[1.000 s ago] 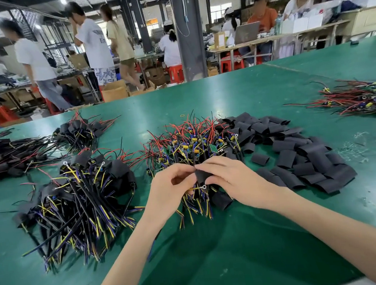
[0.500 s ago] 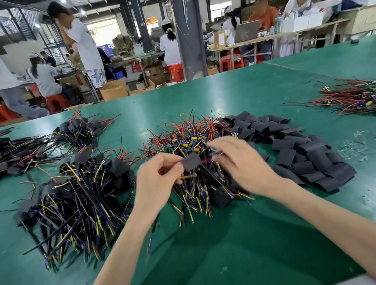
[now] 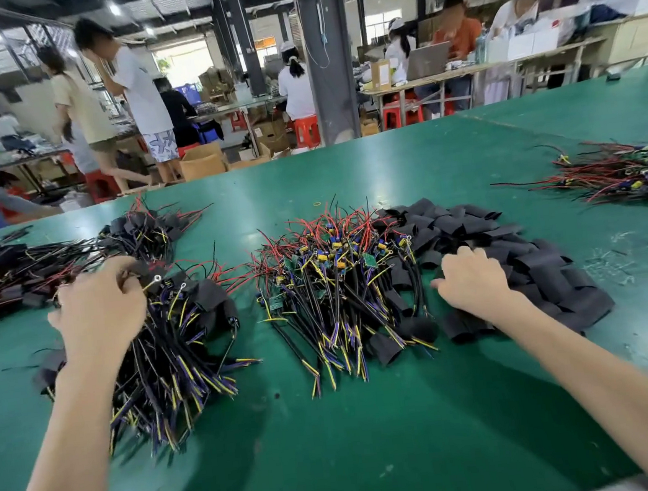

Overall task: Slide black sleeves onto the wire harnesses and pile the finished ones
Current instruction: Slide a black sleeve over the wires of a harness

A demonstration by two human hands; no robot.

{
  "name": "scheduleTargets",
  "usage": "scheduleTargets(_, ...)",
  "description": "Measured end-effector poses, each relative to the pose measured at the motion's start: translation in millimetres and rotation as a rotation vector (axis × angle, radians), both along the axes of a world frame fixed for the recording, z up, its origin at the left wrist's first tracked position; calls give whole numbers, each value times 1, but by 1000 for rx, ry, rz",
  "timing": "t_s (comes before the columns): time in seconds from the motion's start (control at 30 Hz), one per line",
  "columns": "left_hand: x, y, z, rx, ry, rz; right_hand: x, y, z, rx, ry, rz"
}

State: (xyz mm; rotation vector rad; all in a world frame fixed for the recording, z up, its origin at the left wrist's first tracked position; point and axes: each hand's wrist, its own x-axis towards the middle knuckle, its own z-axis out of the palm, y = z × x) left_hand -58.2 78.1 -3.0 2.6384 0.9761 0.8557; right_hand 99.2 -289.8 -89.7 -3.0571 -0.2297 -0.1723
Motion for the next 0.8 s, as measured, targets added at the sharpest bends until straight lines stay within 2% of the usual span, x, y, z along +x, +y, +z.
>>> scheduleTargets(0.07,-2,-2,-10,-47,12,58,0,1,0,-20,-8,35)
scheduleTargets(0.2,-1,-14,-10,-78,-77,137,-4,4,0,-25,-31,70)
scheduleTargets(0.27,3,-31,-5,11,-183,146,-4,4,0,-19,-56,67)
scheduleTargets(0.37,25,-67,3,163,-266,-11,-3,6,-1,1,-120,67)
scheduleTargets(0.47,68,-108,-3,73,-162,-277,-4,9,-2,29,-183,97)
scheduleTargets(0.53,99,-134,-16,45,-48,-379,-5,11,-3,23,-215,117)
scheduleTargets(0.67,148,-161,-39,158,160,-411,-5,12,-4,29,-231,157)
scheduleTargets(0.8,171,-168,-49,207,263,-376,-4,12,-3,39,-247,172)
